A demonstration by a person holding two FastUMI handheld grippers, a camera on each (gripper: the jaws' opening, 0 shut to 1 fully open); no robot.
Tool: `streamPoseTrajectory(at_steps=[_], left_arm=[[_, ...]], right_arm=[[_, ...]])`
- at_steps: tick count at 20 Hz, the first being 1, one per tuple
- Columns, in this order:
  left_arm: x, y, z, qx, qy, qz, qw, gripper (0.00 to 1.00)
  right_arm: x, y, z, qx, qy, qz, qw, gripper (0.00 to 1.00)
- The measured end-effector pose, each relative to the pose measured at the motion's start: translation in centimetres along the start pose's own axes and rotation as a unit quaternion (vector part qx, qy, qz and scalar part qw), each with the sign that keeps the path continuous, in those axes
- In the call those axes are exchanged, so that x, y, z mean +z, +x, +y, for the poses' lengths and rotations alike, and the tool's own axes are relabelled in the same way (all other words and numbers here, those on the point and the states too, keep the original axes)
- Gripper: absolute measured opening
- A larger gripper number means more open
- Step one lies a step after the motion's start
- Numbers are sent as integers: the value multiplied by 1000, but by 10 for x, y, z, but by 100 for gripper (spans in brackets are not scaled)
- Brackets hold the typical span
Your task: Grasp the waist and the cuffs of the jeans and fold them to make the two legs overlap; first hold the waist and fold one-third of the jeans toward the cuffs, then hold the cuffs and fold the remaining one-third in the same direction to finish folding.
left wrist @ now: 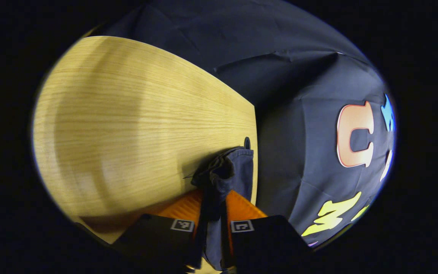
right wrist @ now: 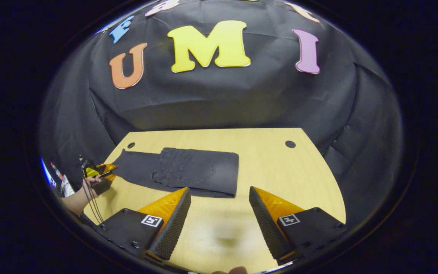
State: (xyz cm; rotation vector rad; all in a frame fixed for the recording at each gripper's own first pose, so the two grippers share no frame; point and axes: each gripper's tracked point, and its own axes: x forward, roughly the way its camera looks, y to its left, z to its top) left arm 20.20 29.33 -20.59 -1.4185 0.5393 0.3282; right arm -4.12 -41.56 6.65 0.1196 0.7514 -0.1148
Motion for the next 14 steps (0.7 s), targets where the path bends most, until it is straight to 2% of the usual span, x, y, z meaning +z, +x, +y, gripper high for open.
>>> streamPoseTrajectory(at_steps=[1,2,3,4,5,7,14], left_arm=[[-1,-1,-1,-1,6,1,1000,16],[0,-2,-6,-7,10,0,1000,14],[-1,-5,-14,-20,12,-1,1000,11],[-2,-10,-23,-30,21,-3,999,9],[-4,-13,-31,-38,38,-3,999,8],[-8,-19,-47,-44,83,-2,996,7],[-42,-57,-132,-97,216,-9,971,7]], right_arm=[[-1,-3,-4,-4,2,-2,1000,95],[-2,-5,-7,-9,2,-5,1000,92],[-1,-8,-11,-15,0,-10,1000,99],[-3,-11,-14,-19,-3,-13,1000,94],[-3,-14,-16,-22,-4,-16,1000,97],[-2,-20,-18,-22,-3,-22,1000,97],[-3,-40,-39,-17,8,-39,999,97]])
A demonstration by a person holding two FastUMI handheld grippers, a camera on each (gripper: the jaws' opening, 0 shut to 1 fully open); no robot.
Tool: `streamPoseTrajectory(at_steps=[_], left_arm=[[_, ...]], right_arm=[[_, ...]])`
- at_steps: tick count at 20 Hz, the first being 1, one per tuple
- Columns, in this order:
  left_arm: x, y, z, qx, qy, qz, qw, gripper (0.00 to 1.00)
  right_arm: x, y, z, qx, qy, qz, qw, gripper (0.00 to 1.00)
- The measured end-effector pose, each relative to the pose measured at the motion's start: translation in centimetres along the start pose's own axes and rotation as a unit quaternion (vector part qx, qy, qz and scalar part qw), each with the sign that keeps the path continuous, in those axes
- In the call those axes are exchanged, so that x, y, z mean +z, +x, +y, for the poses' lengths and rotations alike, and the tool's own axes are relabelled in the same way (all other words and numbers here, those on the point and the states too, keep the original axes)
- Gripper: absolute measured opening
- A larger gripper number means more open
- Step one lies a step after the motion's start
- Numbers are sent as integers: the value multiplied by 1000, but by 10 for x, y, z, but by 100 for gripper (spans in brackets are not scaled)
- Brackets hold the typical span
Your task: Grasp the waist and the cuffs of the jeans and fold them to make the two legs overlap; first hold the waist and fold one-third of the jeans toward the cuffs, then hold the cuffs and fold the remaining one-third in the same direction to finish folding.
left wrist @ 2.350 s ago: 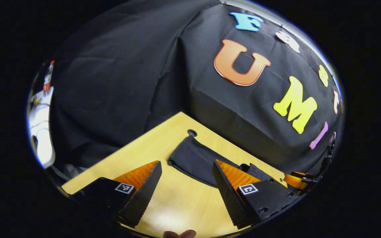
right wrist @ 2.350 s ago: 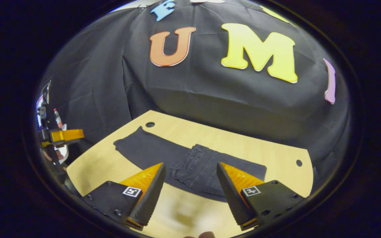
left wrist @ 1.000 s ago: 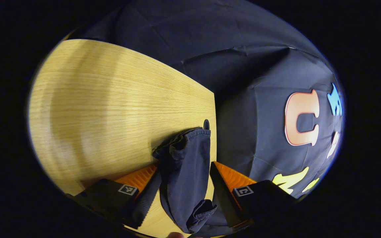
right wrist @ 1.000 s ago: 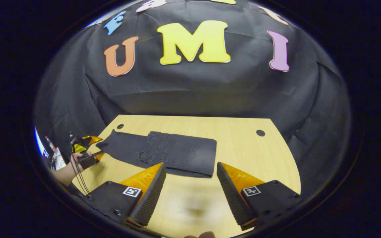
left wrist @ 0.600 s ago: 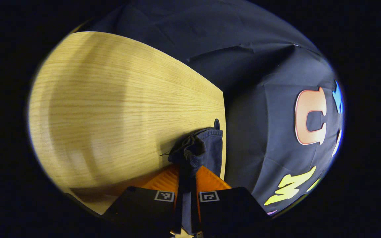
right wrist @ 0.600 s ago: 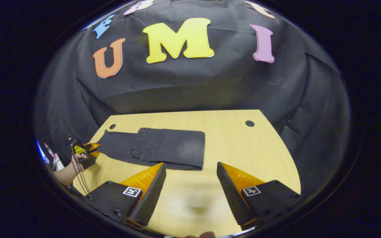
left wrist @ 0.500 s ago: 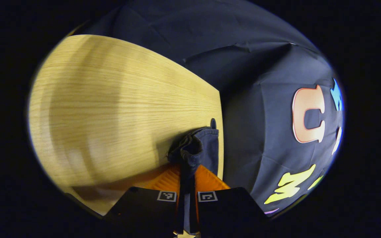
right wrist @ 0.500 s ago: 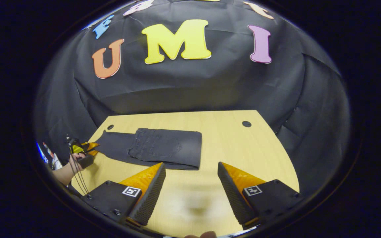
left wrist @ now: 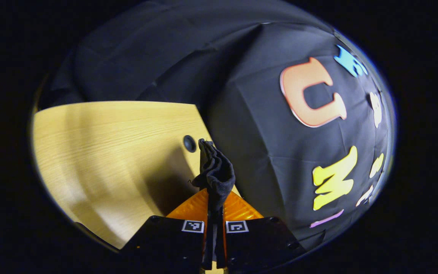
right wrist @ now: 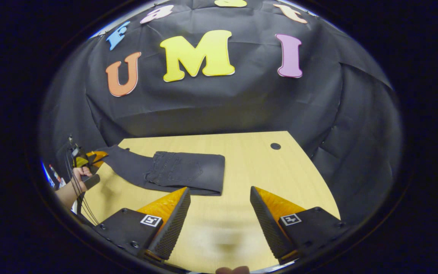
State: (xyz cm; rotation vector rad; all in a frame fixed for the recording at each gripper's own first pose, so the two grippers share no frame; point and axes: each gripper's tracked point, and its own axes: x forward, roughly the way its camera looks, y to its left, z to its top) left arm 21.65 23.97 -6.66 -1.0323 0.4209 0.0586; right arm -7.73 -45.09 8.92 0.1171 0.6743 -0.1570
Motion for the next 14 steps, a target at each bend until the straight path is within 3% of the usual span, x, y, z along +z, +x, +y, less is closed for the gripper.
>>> streamPoseTrajectory(at_steps=[6,8,10,14], left_arm=[[-39,-17,-119,-48,139,0,989,7],[-69,-19,-156,-64,195,5,979,7],[-100,-19,-183,-79,252,8,964,7],[-156,-17,-207,-94,324,24,941,7]], right_arm=[[6,-14,-38,-5,31,-19,999,94],[5,-18,-54,-8,44,-22,999,97],[4,-20,-73,-15,59,-23,998,94],[-4,-26,-111,-34,85,-25,995,97]])
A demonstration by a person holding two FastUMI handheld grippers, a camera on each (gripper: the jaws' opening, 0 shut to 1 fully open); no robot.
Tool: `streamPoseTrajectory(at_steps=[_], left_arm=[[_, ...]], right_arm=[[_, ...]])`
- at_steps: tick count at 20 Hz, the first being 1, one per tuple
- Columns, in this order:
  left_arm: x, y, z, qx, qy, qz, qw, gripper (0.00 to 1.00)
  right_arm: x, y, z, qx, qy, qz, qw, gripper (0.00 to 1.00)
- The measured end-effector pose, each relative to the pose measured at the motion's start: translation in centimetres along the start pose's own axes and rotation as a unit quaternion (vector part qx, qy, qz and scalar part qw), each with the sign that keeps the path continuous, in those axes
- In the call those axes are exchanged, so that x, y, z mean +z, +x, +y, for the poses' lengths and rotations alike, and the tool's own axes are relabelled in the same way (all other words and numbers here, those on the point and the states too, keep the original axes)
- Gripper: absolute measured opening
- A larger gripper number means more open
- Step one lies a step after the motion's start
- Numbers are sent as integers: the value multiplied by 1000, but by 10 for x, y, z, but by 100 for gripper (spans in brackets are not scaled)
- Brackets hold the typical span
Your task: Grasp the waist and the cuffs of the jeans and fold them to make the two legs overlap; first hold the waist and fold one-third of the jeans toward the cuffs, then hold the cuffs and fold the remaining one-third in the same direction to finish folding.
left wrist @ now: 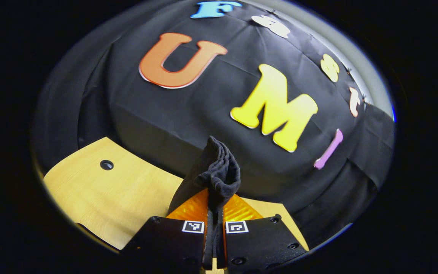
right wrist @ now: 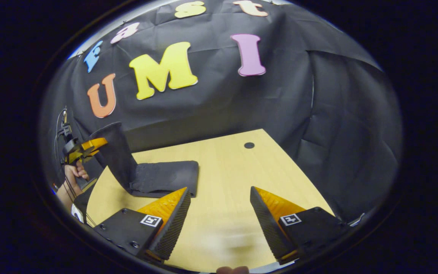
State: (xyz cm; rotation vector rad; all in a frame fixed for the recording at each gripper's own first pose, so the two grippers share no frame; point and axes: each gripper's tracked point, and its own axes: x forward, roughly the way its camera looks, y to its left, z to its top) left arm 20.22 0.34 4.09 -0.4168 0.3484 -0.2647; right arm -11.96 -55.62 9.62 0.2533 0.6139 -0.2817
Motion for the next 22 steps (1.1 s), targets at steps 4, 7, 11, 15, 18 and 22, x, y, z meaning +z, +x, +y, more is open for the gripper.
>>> streamPoseTrajectory(at_steps=[4,7,11,15,18,22], left_arm=[[-24,12,-25,-1,56,11,998,7],[-38,16,-38,1,97,16,995,7],[-63,22,-53,0,148,27,989,7],[-90,27,-66,-3,183,40,982,7],[-112,31,-70,-8,197,56,979,7],[-140,40,-76,-10,221,77,972,7]], right_arm=[[-3,-11,-37,-22,15,-1,1000,99],[-8,-18,-54,-33,19,1,999,99],[-15,-23,-69,-43,24,6,999,99],[-21,-30,-85,-55,29,12,998,99],[-26,-35,-97,-65,34,15,997,100],[-33,-37,-108,-76,40,22,996,100]])
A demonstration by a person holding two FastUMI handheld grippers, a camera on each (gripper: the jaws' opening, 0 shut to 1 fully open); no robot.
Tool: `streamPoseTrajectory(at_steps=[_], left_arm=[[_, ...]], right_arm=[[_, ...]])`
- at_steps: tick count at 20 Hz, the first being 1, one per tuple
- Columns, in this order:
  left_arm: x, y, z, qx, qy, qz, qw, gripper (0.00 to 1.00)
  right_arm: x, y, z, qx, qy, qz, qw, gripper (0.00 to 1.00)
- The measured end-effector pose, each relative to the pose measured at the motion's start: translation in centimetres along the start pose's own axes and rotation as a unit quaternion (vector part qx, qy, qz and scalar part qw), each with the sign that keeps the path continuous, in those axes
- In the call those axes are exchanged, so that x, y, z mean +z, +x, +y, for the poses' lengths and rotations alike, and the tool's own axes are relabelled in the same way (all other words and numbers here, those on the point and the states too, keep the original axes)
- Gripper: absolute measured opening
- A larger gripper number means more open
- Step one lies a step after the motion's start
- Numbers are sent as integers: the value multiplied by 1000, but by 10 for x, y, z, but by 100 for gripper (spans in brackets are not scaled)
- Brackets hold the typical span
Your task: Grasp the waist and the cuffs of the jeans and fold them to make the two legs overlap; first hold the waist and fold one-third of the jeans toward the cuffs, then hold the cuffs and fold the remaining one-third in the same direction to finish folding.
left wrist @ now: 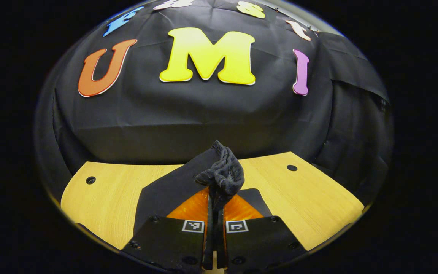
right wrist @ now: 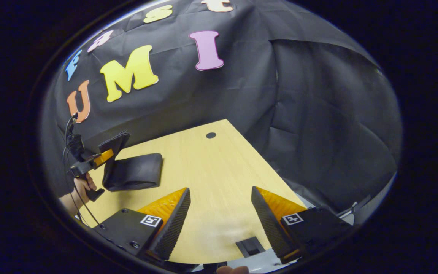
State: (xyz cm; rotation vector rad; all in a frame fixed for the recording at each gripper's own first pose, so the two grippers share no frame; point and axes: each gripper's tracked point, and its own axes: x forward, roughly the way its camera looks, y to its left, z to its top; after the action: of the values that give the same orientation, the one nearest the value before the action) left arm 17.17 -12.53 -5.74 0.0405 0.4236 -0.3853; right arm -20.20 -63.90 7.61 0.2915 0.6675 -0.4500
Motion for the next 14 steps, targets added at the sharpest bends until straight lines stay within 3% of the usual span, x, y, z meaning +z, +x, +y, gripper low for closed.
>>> streamPoseTrajectory(at_steps=[10,11,14], left_arm=[[-59,29,-22,2,3,62,998,7],[-64,30,-23,3,0,68,998,7],[-80,34,-26,5,-8,86,996,8]], right_arm=[[-10,-1,-21,-25,13,13,1000,99],[-10,0,-22,-28,15,13,999,94],[-16,0,-25,-33,17,21,999,99]])
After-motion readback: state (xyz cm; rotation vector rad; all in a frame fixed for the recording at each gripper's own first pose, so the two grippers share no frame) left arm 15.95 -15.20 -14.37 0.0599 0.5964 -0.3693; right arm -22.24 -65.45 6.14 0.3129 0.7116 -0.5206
